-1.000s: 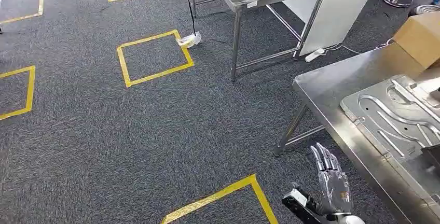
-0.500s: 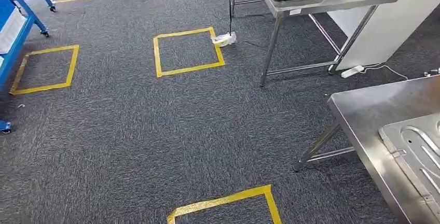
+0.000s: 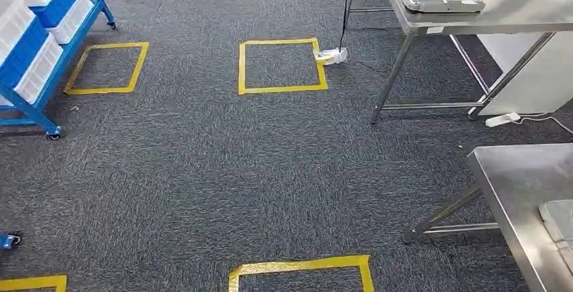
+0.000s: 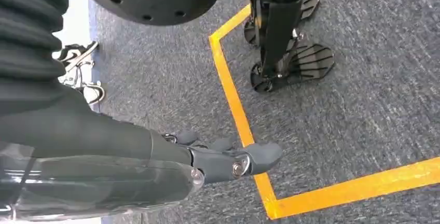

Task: Take the parts from the cabinet and place them on the table.

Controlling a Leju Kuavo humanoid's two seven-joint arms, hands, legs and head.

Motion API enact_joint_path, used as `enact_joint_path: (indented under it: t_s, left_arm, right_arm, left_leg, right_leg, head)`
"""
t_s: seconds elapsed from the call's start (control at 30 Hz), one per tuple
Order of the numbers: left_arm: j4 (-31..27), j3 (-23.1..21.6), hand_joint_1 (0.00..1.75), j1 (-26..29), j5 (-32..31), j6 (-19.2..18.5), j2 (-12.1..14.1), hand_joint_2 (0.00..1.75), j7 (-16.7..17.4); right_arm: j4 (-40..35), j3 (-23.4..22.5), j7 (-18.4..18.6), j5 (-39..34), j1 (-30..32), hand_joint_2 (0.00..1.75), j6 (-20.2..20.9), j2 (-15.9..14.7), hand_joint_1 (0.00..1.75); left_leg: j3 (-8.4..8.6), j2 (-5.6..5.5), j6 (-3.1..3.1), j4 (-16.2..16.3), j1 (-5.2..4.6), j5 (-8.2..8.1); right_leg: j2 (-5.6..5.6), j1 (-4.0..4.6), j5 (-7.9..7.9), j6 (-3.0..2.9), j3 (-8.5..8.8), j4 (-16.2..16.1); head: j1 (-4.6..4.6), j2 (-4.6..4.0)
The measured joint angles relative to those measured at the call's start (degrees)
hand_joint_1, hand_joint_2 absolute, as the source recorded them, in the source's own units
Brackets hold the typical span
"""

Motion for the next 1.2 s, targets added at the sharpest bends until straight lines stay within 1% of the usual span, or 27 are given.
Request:
enact_joint_path:
  t_s: [0.03, 0.07, 0.1, 0.17, 0.2, 0.27, 0.3, 0.33, 0.37, 0.4, 0.5, 0.53, 0.57, 0.6, 0.67, 0.7, 0.73, 0.8, 0.83, 0.87, 0.9, 1.0, 1.03, 1.07, 1.1, 1.13, 1.2]
  left_arm:
    - [0.0, -0.2, 0.00, 0.0, -0.7, 0.1, 0.0, 0.00, 0.0]
    - [0.0, -0.4, 0.00, 0.0, -1.4, 0.3, 0.0, 0.00, -0.2]
    - [0.0, -0.7, 0.00, -0.1, -1.5, 0.5, 0.1, 0.00, -0.7]
    - [0.0, -0.7, 0.00, -0.1, -1.4, 0.9, 0.1, 0.00, -1.8]
    - [0.0, -0.7, 0.00, -0.1, -1.4, 0.9, 0.2, 0.00, -1.8]
    - [0.0, -0.7, 0.00, -0.1, -0.8, 0.5, 0.4, 0.00, -1.6]
    - [0.0, -0.7, 0.00, -0.1, -0.4, 0.3, 0.5, 0.00, -1.6]
    - [0.0, -0.6, 0.00, -0.1, -0.2, 0.2, 0.5, 0.00, -1.5]
    - [0.0, -0.6, 0.00, 0.0, -0.2, 0.3, 0.5, 0.00, -1.3]
    - [0.0, -0.6, 0.00, -0.2, -0.5, 0.4, 0.5, 0.00, -1.2]
    - [0.0, -0.7, 0.00, 0.1, -2.4, 0.9, 0.5, 0.00, -0.3]
    - [0.0, -0.9, 0.00, 0.2, -3.1, 1.0, 0.6, 0.00, 0.1]
    - [0.0, -1.2, 0.00, 0.2, -3.6, 1.0, 0.7, 0.00, 0.3]
    - [0.0, -1.4, 0.00, 0.2, -3.8, 1.0, 0.8, 0.00, 0.4]
    - [0.0, -1.7, 0.00, 0.1, -4.2, 0.9, 0.8, 0.00, 0.5]
    - [0.0, -1.7, 0.00, 0.0, -4.4, 0.9, 0.8, 0.00, 0.2]
    - [0.0, -1.7, 0.00, 0.1, -4.4, 0.9, 0.8, 0.00, 0.1]
    - [0.0, -1.7, 0.00, 0.3, -4.3, 0.9, 0.8, 0.00, -0.4]
    - [0.0, -1.7, 0.00, 0.3, -4.2, 1.0, 0.8, 0.00, -0.5]
    - [0.0, -1.7, 0.00, 0.2, -4.2, 1.1, 0.8, 0.00, -0.7]
    - [0.0, -1.7, 0.00, 0.1, -3.9, 1.1, 0.8, 0.00, -0.8]
    - [0.0, -1.7, 0.00, 0.4, -3.7, 1.1, 0.8, 0.00, -0.9]
    - [0.0, -1.7, 0.00, 0.4, -3.7, 1.1, 0.8, 0.00, -0.9]
    - [0.0, -1.7, 0.00, 0.4, -3.7, 1.1, 0.7, 0.00, -0.9]
    - [0.0, -1.7, 0.00, 0.4, -3.6, 1.1, 0.8, 0.00, -0.9]
    - [0.0, -1.7, 0.00, 0.2, -3.2, 0.9, 0.8, 0.00, -0.9]
    - [0.0, -1.6, 0.00, 0.2, -2.8, 0.6, 0.8, 0.00, -1.1]
  right_arm:
    - [0.0, 0.0, 0.0, 1.0, -0.1, 1.75, -0.2, 0.0, 0.00]
    - [0.0, 0.0, -0.1, 2.4, -0.1, 1.75, -1.2, 0.0, 0.00]
    - [0.1, 0.2, -0.1, 3.6, -0.1, 1.75, -2.3, 0.1, 0.00]
    - [0.5, 1.0, 0.6, 6.6, -0.1, 1.75, -5.1, 0.5, 0.00]
    - [0.7, 1.7, 1.6, 8.1, 0.0, 1.75, -5.7, 0.7, 0.00]
    - [1.0, 2.5, 3.5, 8.7, 0.0, 1.75, -5.5, 0.8, 0.00]
    - [1.0, 2.6, 4.0, 8.7, 0.0, 1.75, -4.8, 0.9, 0.00]
    - [1.0, 2.7, 4.4, 8.8, 0.0, 1.75, -4.0, 0.9, 0.00]
    - [1.2, 2.9, 4.9, 9.1, 0.2, 1.75, -3.1, 0.6, 0.00]
    - [1.4, 3.3, 5.2, 9.4, 0.2, 1.75, -2.5, 0.5, 0.00]
    - [1.4, 4.2, 6.1, 10.0, -0.1, 1.75, -2.2, 0.5, 0.00]
    - [1.4, 4.3, 6.1, 10.1, 0.0, 1.75, -1.8, 0.9, 0.00]
    - [1.4, 4.4, 6.2, 10.1, 0.1, 1.75, -1.3, 1.0, 0.00]
    - [1.4, 4.5, 6.1, 10.1, 0.2, 1.75, -0.9, 1.1, 0.00]
    - [1.6, 4.9, 5.7, 10.3, 0.4, 1.75, 0.3, 1.4, 0.00]
    - [1.6, 5.2, 5.5, 10.7, 0.4, 1.75, 0.9, 1.4, 0.00]
    - [1.6, 5.4, 5.2, 10.9, 0.4, 1.75, 1.4, 1.4, 0.00]
    - [1.7, 5.8, 4.4, 11.3, 0.4, 1.75, 3.0, 1.4, 0.00]
    - [1.7, 6.0, 4.3, 11.6, 0.4, 1.75, 3.6, 1.3, 0.00]
    - [1.7, 6.2, 4.3, 11.9, 0.4, 1.75, 3.6, 1.3, 0.00]
    - [1.7, 6.4, 4.5, 12.1, 0.5, 1.75, 3.3, 1.3, 0.00]
    - [1.8, 7.0, 4.9, 12.2, 0.0, 1.75, 2.5, 1.5, 0.00]
    - [1.8, 7.1, 4.9, 12.3, -0.1, 1.75, 2.5, 1.6, 0.00]
    - [1.8, 7.1, 5.0, 12.3, 0.0, 1.75, 2.4, 1.5, 0.00]
    - [1.8, 7.2, 5.0, 12.3, 0.2, 1.75, 2.4, 1.5, 0.00]
    - [1.9, 7.3, 5.0, 12.4, 0.3, 1.75, 2.6, 1.5, 0.00]
    - [1.9, 7.5, 5.0, 12.6, 0.4, 1.75, 2.8, 1.5, 0.00]
  left_leg:
    - [0.64, -0.46, 0.61, -0.6, 0.46, 0.43]
    - [0.66, -0.88, 0.95, -0.7, 0.44, 0.61]
    - [0.57, -1.20, 1.14, -0.6, 0.40, 0.66]
    - [0.45, -2.36, 1.34, -0.6, 0.15, 0.66]
    - [0.46, -3.08, 1.35, -0.5, 0.02, 0.65]
    - [0.59, -4.64, 1.35, -0.3, -0.04, 0.60]
    - [0.72, -5.63, 1.25, -0.2, -0.04, 0.51]
    - [0.81, -6.28, 1.14, -0.1, 0.00, 0.41]
    - [0.49, -6.85, 0.99, 0.0, 0.16, 0.31]
    - [0.10, -7.46, 0.65, 0.6, -0.17, 0.18]
    - [-0.45, -9.64, -0.58, 0.0, 0.54, 0.76]
    - [-0.47, -10.17, -0.95, 0.2, 0.25, 0.56]
    - [-1.04, -6.83, -0.96, 1.5, 0.11, -0.51]
    - [-2.55, -4.33, -1.12, 4.5, 0.13, -2.61]
    - [-6.89, -2.42, -1.61, 13.3, 0.50, -6.90]
    - [-8.69, -2.16, -1.84, 16.9, 0.66, -8.01]
    - [-8.92, -1.97, -1.99, 17.5, 0.74, -7.48]
    - [-5.32, -1.31, -2.07, 11.0, 0.84, -3.48]
    - [-2.00, -0.31, -1.95, 5.2, 0.84, -1.00]
    - [0.47, 1.82, -1.74, 0.5, 0.74, -0.26]
    - [0.74, 2.00, -1.45, 0.4, 0.30, -0.51]
    - [0.12, 0.54, -0.69, 0.4, -0.02, -0.41]
    - [0.60, -0.08, -0.12, -0.2, 0.38, -0.10]
    - [0.95, -0.52, 0.26, -0.4, 0.56, 0.10]
    - [0.97, -0.93, 0.75, -0.5, 0.61, 0.20]
    - [0.86, -1.45, 0.90, -0.5, 0.54, 0.26]
    - [0.71, -2.69, 1.13, -0.4, 0.23, 0.30]
  right_leg:
    - [1.19, -0.43, -0.47, 0.51, -0.08, 0.4]
    - [4.19, -0.48, -2.16, 0.62, -0.81, 2.4]
    - [5.50, -0.60, -4.40, 0.66, -2.48, 5.9]
    - [6.29, -0.55, -8.72, 0.83, -7.26, 15.8]
    - [6.37, -0.54, -9.09, 0.80, -8.84, 18.7]
    - [6.54, -0.51, -5.73, 0.54, -8.07, 16.0]
    - [7.05, -0.51, -2.28, 0.31, -5.68, 10.4]
    - [8.54, -0.56, 0.46, 0.09, -3.29, 5.0]
    - [12.27, -0.68, 0.52, -0.19, -1.91, 1.8]
    - [13.06, -0.79, 0.55, -0.08, -1.96, 0.9]
    - [10.72, -0.28, 0.60, -0.60, -1.84, 1.0]
    - [9.71, -1.12, 1.05, -1.20, -1.36, 0.0]
    - [8.77, -0.89, 1.13, -1.56, -0.91, -0.6]
    - [7.94, -0.72, 1.16, -2.01, -0.76, -0.7]
    - [6.08, -0.33, 0.93, -2.23, -0.76, -0.6]
    - [5.09, -0.29, 0.75, -2.20, -0.79, -0.5]
    - [4.26, -0.29, 0.61, -2.12, -0.76, -0.4]
    - [2.89, -0.35, 0.25, -1.81, -0.61, -0.1]
    - [2.25, -0.38, 0.01, -1.65, -0.36, 0.0]
    - [1.69, -0.28, -0.24, -1.32, -0.13, 0.2]
    - [1.19, 0.01, -0.49, -0.88, -0.13, 0.2]
    - [0.29, -0.01, -0.42, -0.14, 0.34, 0.0]
    - [0.03, -0.03, -0.75, 0.39, 0.69, 0.2]
    - [2.58, -0.29, -1.74, 0.78, 0.00, 2.9]
    - [4.90, -0.21, -3.77, 0.71, -1.35, 5.8]
    - [6.06, -0.33, -6.36, 0.69, -3.31, 10.1]
    - [6.59, -0.33, -9.75, 0.66, -7.17, 17.5]
  head:
    - [-0.02, 0.00]
    - [0.15, 0.00]
    - [0.17, 0.00]
    - [0.19, 0.00]
    - [0.15, 0.00]
    - [0.15, 0.00]
    - [0.17, 0.00]
    - [0.17, 0.00]
    - [0.15, 0.00]
    - [0.11, 0.00]
    - [0.15, 0.00]
    - [0.06, 0.00]
    - [0.11, 0.00]
    - [-0.24, 0.00]
    - [-0.22, 0.02]
    - [-0.20, 0.00]
    - [-0.20, 0.00]
    - [-0.22, 0.00]
    - [-0.22, 0.00]
    - [-0.22, 0.00]
    - [-0.15, 0.00]
    - [-0.15, 0.00]
    - [-0.18, 0.00]
    - [-0.07, 0.00]
    - [0.06, 0.00]
    - [0.04, 0.00]
    - [0.02, 0.00]
